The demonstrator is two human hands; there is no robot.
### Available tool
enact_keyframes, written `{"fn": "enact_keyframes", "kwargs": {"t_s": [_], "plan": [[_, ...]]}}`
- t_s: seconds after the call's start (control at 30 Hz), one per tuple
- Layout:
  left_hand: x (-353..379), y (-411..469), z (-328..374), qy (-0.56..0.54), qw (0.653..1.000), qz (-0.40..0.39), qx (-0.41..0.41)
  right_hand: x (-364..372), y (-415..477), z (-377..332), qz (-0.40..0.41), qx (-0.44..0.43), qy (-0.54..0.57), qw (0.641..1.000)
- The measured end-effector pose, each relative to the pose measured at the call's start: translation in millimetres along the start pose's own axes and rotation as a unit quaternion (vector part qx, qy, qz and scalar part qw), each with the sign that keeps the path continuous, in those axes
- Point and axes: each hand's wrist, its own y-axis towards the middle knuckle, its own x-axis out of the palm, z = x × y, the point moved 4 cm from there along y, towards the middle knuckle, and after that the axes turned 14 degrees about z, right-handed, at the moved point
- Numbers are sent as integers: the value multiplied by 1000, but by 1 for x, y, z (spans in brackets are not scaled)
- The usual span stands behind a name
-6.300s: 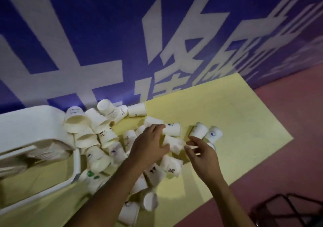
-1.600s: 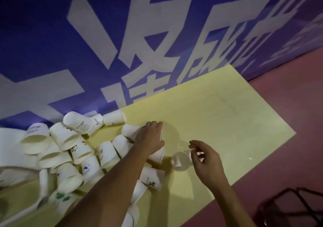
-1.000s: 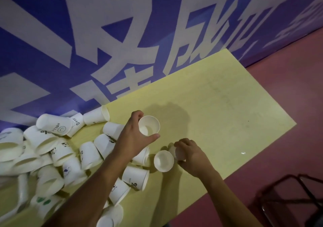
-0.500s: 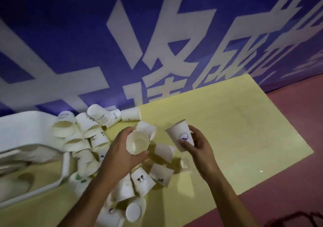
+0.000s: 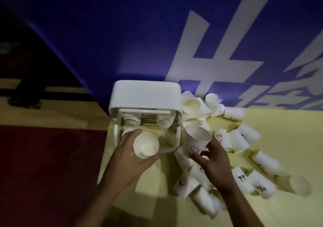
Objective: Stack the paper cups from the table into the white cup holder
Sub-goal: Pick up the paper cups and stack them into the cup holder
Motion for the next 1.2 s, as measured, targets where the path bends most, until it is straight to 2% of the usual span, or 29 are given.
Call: {"fn": "enact_keyframes", "kwargs": {"t_s": [0.17, 0.33, 0.57, 1.0, 1.2], "plan": [[-48, 13, -39, -16, 998, 53, -3, 62, -25, -21, 18, -10, 23, 1000], [-43, 22, -55, -27, 997, 75, -8, 81, -29, -29, 20, -21, 18, 999], [-11, 35, -83, -15, 999, 25, -14, 89, -29, -29, 26, -26, -8, 999], [16, 46, -115, 18, 998, -17, -64, 100, -30, -13, 8, -40, -17, 999], [20, 50, -120, 4, 995, -17, -95, 114, -31, -15, 18, -86, -67, 994]]}}
